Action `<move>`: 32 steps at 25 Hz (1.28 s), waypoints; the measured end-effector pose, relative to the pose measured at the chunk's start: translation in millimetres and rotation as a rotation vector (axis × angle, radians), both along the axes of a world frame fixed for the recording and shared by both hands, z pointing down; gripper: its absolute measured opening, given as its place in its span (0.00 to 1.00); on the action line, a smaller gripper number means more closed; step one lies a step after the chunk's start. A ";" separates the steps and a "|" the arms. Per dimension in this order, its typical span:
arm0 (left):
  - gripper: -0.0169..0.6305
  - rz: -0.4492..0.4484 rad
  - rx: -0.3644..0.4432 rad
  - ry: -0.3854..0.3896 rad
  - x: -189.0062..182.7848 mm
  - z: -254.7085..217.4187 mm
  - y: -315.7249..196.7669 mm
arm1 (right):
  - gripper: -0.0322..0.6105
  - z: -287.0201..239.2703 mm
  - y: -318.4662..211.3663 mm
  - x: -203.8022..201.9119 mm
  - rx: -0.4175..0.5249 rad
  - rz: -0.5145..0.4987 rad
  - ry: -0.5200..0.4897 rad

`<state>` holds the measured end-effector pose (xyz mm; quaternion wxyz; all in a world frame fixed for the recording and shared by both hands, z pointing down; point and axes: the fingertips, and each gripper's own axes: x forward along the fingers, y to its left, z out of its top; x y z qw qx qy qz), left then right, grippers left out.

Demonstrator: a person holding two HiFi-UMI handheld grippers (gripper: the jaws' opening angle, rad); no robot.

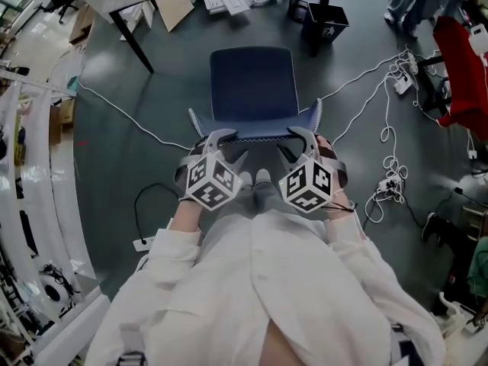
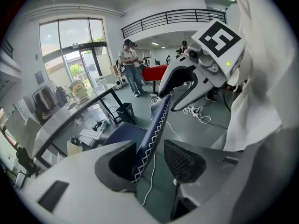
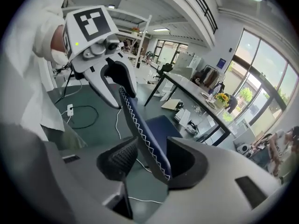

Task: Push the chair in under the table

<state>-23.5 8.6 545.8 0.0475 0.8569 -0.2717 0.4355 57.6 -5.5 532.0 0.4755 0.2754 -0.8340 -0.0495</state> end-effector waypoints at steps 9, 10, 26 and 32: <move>0.30 0.031 0.005 -0.030 -0.8 9.7 -5.4 | 0.32 13.2 -0.8 -3.5 -0.003 -0.049 0.055; 0.30 0.040 0.008 -0.041 -1.1 11.0 -5.5 | 0.31 13.1 -1.7 -3.5 -0.003 -0.049 0.055; 0.20 0.097 -0.054 -0.097 1.8 13.9 -14.4 | 0.28 15.1 -11.8 -2.3 -0.032 -0.004 0.065; 0.19 0.122 -0.046 -0.090 7.6 10.7 -19.6 | 0.28 13.7 -18.1 1.9 -0.040 -0.016 0.058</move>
